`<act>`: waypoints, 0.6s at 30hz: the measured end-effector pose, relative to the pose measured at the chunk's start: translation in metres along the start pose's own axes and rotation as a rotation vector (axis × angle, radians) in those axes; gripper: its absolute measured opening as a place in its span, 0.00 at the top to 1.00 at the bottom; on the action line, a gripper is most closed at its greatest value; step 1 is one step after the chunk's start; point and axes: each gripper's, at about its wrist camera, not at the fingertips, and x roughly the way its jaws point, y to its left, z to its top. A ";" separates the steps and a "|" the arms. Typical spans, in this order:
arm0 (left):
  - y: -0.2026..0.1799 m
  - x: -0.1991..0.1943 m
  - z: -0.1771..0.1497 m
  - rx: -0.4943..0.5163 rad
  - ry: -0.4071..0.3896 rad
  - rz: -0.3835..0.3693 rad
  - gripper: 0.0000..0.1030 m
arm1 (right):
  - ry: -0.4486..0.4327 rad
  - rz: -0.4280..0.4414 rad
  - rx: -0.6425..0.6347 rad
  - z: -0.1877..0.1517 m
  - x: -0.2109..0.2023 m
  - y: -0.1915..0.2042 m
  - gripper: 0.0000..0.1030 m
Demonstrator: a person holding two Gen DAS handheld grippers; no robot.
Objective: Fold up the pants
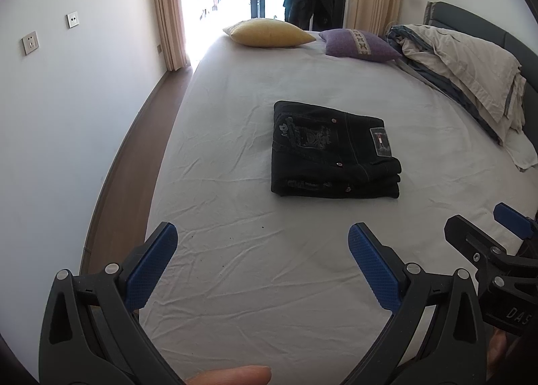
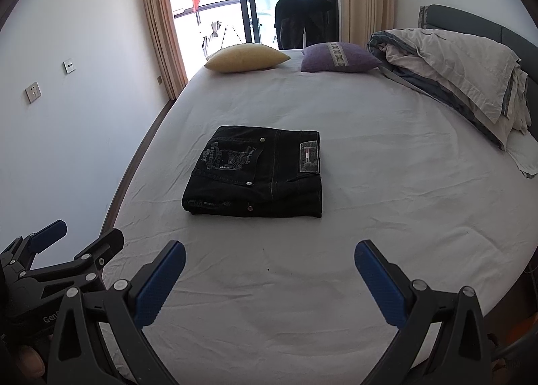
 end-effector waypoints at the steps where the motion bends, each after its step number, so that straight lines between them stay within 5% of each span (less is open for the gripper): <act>1: 0.000 0.000 0.000 0.001 0.000 0.002 0.00 | 0.000 0.000 0.000 0.000 0.000 0.000 0.00; 18: -0.007 0.003 -0.006 -0.002 0.012 0.001 0.00 | 0.025 0.012 -0.002 -0.005 0.006 0.002 0.00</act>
